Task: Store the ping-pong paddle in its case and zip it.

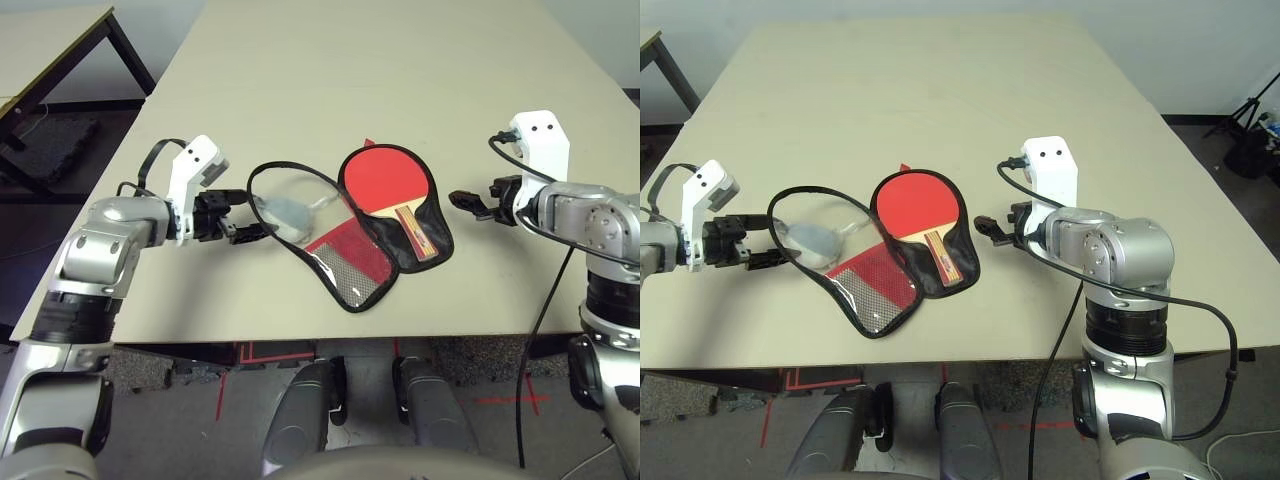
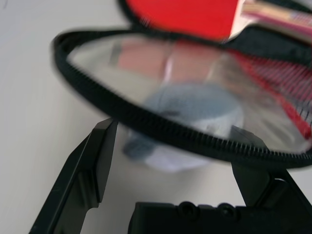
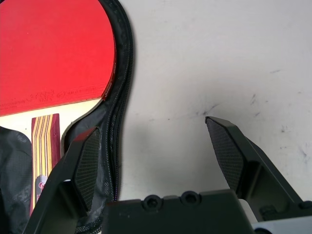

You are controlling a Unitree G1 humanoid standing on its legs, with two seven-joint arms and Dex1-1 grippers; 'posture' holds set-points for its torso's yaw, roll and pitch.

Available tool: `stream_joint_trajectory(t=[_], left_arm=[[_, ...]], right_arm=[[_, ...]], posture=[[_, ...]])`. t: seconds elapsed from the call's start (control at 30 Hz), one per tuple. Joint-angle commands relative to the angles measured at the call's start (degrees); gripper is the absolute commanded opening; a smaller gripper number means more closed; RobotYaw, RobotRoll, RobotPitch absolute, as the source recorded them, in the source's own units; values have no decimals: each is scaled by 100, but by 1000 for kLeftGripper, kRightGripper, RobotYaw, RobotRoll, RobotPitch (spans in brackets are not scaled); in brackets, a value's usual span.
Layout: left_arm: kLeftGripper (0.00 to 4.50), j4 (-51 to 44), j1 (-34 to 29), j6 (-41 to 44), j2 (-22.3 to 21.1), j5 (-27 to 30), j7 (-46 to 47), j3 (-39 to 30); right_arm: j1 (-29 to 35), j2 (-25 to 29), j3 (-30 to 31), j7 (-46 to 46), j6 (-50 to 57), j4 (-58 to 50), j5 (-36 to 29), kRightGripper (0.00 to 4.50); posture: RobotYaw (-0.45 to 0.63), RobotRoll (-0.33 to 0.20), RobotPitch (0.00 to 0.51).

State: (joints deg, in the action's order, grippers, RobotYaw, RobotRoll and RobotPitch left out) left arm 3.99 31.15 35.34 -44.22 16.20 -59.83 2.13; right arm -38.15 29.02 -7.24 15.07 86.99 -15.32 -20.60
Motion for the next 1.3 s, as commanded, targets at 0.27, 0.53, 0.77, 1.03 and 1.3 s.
stream_joint_trajectory(t=[0.27, 0.53, 0.77, 1.03, 1.3], left_arm=[[4500, 374, 880, -59, 427, -11, -94, 290], [4500, 1235, 1547, -722, 1146, -315, 247, 433], [4500, 2238, 1944, -1379, 1825, -637, 545, 532], [4500, 2448, 2132, -1685, 2025, -766, 680, 467], [4500, 1839, 2017, -1433, 1913, -638, 750, 304]], right_arm=[[45, -19, -120, -35, 88, -151, 60, 4467], [50, -43, -212, -97, 210, -119, 105, 4467], [-45, -166, -591, -164, 418, -5, 144, 4467], [-481, -165, -1701, 298, 551, 375, -448, 4467], [95, -56, -1968, 252, 551, 1210, -2078, 4467]], posture=[[-85, 0, 163], [-88, 0, 164], [-89, 0, 169], [-87, 0, 174], [-73, 0, 165]])
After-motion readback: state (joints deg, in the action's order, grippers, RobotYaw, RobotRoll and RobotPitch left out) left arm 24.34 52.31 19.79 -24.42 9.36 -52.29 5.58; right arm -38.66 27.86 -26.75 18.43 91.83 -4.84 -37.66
